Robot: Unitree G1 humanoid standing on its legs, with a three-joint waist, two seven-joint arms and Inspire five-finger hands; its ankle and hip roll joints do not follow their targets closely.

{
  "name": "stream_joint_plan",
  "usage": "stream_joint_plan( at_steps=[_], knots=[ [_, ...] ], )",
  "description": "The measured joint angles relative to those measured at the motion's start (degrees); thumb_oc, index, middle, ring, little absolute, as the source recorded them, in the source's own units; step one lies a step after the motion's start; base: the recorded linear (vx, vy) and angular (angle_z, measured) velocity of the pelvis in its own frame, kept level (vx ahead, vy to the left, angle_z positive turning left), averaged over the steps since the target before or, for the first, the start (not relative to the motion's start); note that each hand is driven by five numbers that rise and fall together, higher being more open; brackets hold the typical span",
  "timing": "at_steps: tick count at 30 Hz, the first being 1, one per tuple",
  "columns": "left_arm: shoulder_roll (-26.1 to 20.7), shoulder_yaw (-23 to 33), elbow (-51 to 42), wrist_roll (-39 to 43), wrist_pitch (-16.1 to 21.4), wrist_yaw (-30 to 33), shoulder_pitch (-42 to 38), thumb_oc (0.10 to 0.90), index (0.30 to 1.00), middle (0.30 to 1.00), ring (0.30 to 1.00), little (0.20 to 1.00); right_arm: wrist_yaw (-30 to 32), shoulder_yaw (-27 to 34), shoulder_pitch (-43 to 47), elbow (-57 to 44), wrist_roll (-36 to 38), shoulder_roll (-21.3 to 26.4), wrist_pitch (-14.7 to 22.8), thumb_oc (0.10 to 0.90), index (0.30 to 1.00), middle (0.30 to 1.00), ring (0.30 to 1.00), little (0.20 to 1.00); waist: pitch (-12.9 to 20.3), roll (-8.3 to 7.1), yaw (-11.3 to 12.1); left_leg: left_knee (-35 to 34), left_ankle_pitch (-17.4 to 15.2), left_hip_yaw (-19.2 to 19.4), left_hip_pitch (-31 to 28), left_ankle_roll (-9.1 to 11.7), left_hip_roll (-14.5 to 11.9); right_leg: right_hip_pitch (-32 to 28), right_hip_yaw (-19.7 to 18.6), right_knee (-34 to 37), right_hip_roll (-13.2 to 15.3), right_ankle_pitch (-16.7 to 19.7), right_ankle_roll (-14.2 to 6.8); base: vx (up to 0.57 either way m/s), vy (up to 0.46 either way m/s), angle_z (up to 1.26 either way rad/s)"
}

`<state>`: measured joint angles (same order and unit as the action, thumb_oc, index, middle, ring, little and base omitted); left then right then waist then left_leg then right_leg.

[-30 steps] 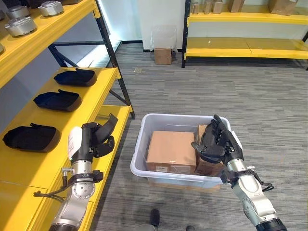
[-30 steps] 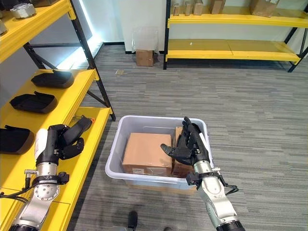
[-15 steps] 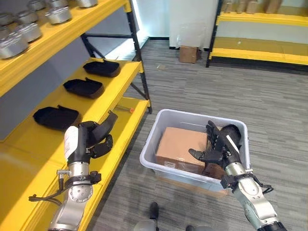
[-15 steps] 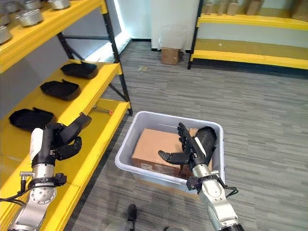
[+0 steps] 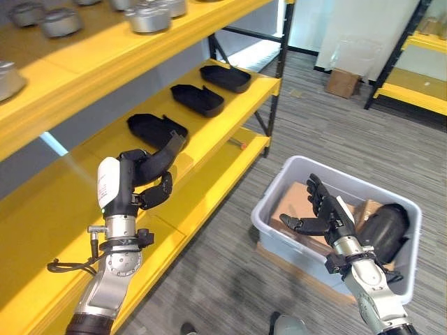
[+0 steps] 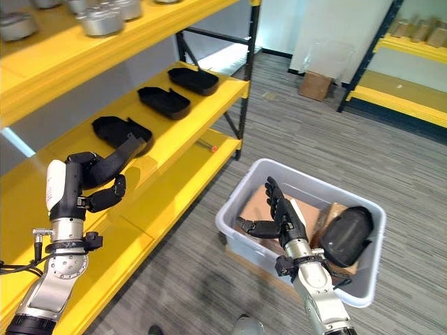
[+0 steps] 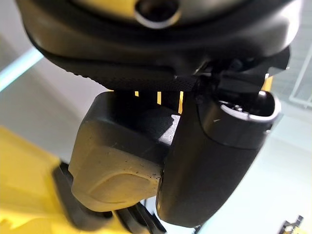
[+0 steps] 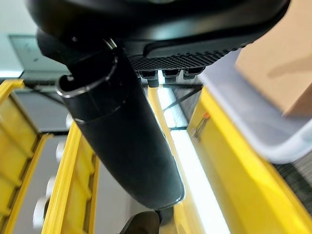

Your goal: Move parts from the plastic box to the shelf.

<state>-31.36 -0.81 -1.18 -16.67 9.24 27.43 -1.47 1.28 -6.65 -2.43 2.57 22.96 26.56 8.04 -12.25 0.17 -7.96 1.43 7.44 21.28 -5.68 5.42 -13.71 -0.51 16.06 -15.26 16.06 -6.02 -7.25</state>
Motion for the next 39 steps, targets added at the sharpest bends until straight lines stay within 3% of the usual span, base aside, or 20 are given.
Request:
stream_joint_plan(
  at_steps=[1, 2, 3, 4, 7, 9, 11, 16, 21, 33, 39],
  knots=[
    [0.6, 0.1, 0.0, -0.2, -0.1, 0.2, -0.2, 0.400, 0.300, 0.300, 0.300, 0.300, 0.1, 0.7, -0.1, 0.2, 0.0, 0.0, 0.0, 0.900, 1.000, 1.000, 1.000, 1.000, 0.2, 1.14, 0.1, -1.0, -2.3, 0.2, -0.5, 2.1, 0.9, -0.2, 0.4, 0.4, 0.9, 0.7, -1.1, -0.01, 0.357, 0.35],
    [0.7, 0.2, 0.0, -0.2, -0.4, 0.9, -0.2, 0.400, 0.300, 0.300, 0.300, 0.300, 0.6, 0.4, -0.4, 0.4, 0.0, -0.7, -0.2, 0.900, 1.000, 1.000, 1.000, 1.000, 0.4, 0.60, 0.5, -2.2, -2.8, 0.5, -0.8, 1.7, 3.3, -0.3, 0.5, 1.2, 3.0, 1.7, -1.7, 0.02, 0.315, 0.25],
    [0.7, 0.2, 0.0, -0.3, -0.8, 1.3, -0.1, 0.400, 0.300, 0.300, 0.300, 0.300, 0.4, -0.4, -0.7, 0.4, 0.0, -0.8, -0.2, 0.900, 1.000, 1.000, 1.000, 1.000, 0.5, 0.42, 0.9, -3.2, -3.2, 0.3, -1.1, 1.0, 5.4, -0.8, 0.7, 2.4, 4.2, 2.8, -1.0, -0.03, 0.351, 0.19],
    [0.6, 0.5, 0.0, -0.3, -1.4, 1.4, 0.0, 0.400, 0.300, 0.300, 0.300, 0.300, 0.4, -1.5, -1.3, 0.4, 0.0, -1.6, -0.2, 0.900, 1.000, 1.000, 1.000, 1.000, 0.7, 0.04, 2.5, -3.3, -3.4, 0.4, -1.0, -0.3, 6.8, -2.0, 0.9, 4.9, 5.1, 5.1, -1.4, 0.01, 0.291, 0.17],
    [-0.4, 2.0, 0.0, -0.3, -2.2, 2.3, 0.2, 0.400, 0.300, 0.300, 0.300, 0.300, 0.2, -4.2, -1.5, 0.4, 0.0, -3.9, -0.4, 0.900, 1.000, 1.000, 1.000, 1.000, 1.3, -0.75, 4.3, -5.0, -3.1, -1.2, -1.2, -1.8, 8.8, -4.9, 1.8, 9.7, 5.4, 6.7, -1.6, 0.01, 0.241, 0.30],
    [-1.8, 3.1, 0.0, -0.3, -2.3, 2.9, 0.4, 0.400, 0.300, 0.300, 0.300, 0.300, 0.2, -4.8, -1.5, 0.4, -0.4, -4.6, -0.9, 0.900, 1.000, 1.000, 1.000, 1.000, 2.1, -1.49, 5.8, -5.9, -2.7, -1.9, -0.8, -1.8, 9.6, -6.1, 1.8, 12.6, 5.4, 7.8, -3.3, -0.01, 0.131, 0.20],
    [-1.9, 5.3, -0.8, -0.4, -2.4, 3.7, 2.1, 0.400, 0.300, 0.300, 0.300, 0.300, 0.2, -5.0, -1.5, 0.4, -0.5, -4.6, -1.1, 0.900, 1.000, 1.000, 1.000, 1.000, 3.5, -2.00, 6.6, -6.0, -2.3, -2.2, 0.6, -1.4, 9.2, -6.2, 2.5, 14.8, 4.8, 9.0, -5.2, -0.03, 0.092, 0.12],
    [-1.9, 6.8, -1.9, -0.4, -2.4, 4.6, 6.7, 0.400, 0.300, 0.300, 0.300, 0.300, 1.8, -4.9, -1.5, 0.4, -0.5, -4.5, -2.5, 0.900, 1.000, 1.000, 1.000, 1.000, 5.6, -2.92, 6.7, -6.0, -0.9, -3.3, 2.2, 0.1, 6.0, -7.2, 4.6, 18.5, 1.0, 10.7, -4.2, 0.01, 0.047, 0.07],
    [-1.4, 6.9, -1.9, -0.5, -2.4, 4.5, 8.7, 0.400, 0.300, 0.300, 0.300, 0.300, 1.0, -5.0, -1.6, 0.1, -1.0, -4.3, -4.9, 0.900, 1.000, 1.000, 1.000, 1.000, 6.2, -3.38, 7.0, -6.0, -0.4, -4.3, 2.7, 0.9, 4.7, -8.0, 5.4, 20.1, -0.7, 11.2, -3.7, 0.00, 0.024, 0.06],
    [-0.3, 6.9, -1.6, -0.6, -2.9, 3.5, 10.1, 0.400, 0.300, 0.300, 0.300, 0.300, -4.6, -9.1, -0.6, -0.1, -2.6, -4.1, -7.5, 0.900, 1.000, 1.000, 1.000, 1.000, 6.6, -3.78, 10.9, -6.0, 0.1, -6.5, 4.8, 0.9, 5.2, -8.0, 8.2, 20.1, -0.4, 11.2, -3.7, -0.01, 0.161, 0.11],
    [-0.1, 6.9, -1.4, -0.6, -2.9, 3.2, 9.5, 0.400, 0.300, 0.300, 0.300, 0.300, -4.4, -9.6, 0.5, -0.2, -2.6, -4.2, -7.6, 0.900, 1.000, 1.000, 1.000, 1.000, 7.0, -4.53, 12.4, -6.0, -0.2, -7.8, 5.8, -0.1, 7.4, -8.1, 9.9, 19.1, 1.8, 11.3, -3.6, -0.02, 0.228, 0.17]
  ],
)
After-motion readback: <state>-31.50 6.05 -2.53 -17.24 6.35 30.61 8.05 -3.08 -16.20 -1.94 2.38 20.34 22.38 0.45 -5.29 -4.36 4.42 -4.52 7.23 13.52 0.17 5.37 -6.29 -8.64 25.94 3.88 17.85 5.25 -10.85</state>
